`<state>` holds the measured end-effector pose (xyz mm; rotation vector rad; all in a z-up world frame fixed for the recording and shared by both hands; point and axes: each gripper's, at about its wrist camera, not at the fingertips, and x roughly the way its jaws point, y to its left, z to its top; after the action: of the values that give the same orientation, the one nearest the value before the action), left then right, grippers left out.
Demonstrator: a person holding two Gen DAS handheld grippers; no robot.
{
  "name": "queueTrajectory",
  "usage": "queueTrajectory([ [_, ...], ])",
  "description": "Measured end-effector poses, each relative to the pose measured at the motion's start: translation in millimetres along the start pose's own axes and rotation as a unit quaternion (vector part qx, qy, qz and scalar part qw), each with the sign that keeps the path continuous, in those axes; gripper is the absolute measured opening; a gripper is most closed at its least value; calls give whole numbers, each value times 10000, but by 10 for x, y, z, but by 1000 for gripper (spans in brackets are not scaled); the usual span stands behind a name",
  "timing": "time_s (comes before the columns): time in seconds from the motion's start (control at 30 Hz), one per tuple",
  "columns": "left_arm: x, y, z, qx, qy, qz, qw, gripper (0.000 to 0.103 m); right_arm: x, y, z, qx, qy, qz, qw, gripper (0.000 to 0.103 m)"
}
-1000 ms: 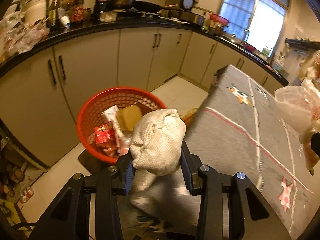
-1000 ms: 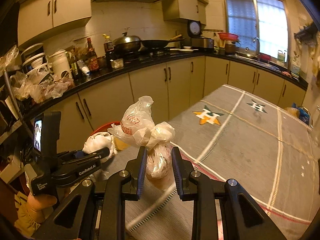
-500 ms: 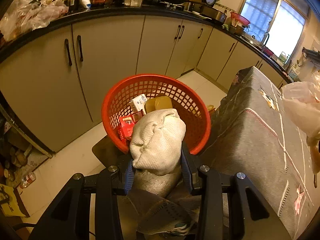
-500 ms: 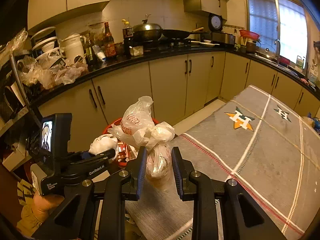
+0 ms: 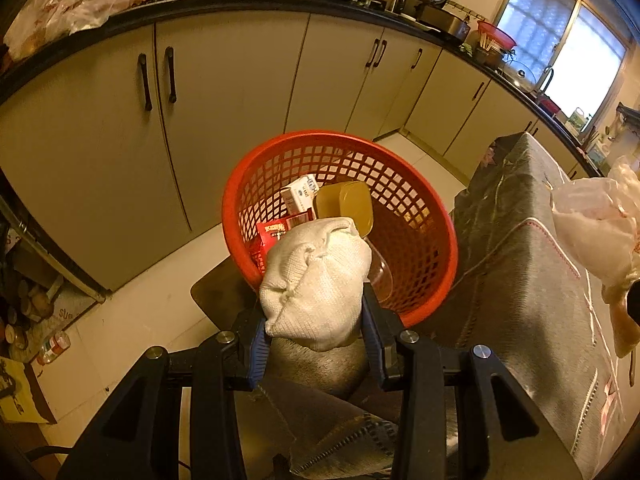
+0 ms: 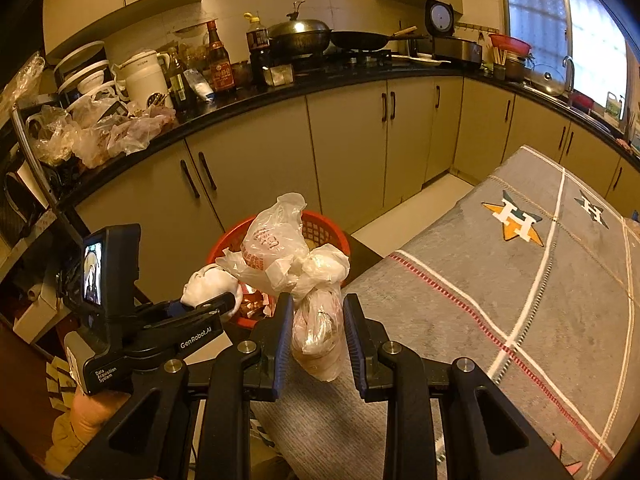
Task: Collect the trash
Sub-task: 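Lower both items into the basket and open the left and right tools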
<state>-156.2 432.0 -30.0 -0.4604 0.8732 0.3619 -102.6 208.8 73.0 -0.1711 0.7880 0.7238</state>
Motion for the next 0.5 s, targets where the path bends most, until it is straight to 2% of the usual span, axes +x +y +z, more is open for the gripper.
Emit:
queueTrajectory([
  [0.5,91,45,5,-28,14,-41,10000,38,372,-13,13,77,340,101,9993,28],
])
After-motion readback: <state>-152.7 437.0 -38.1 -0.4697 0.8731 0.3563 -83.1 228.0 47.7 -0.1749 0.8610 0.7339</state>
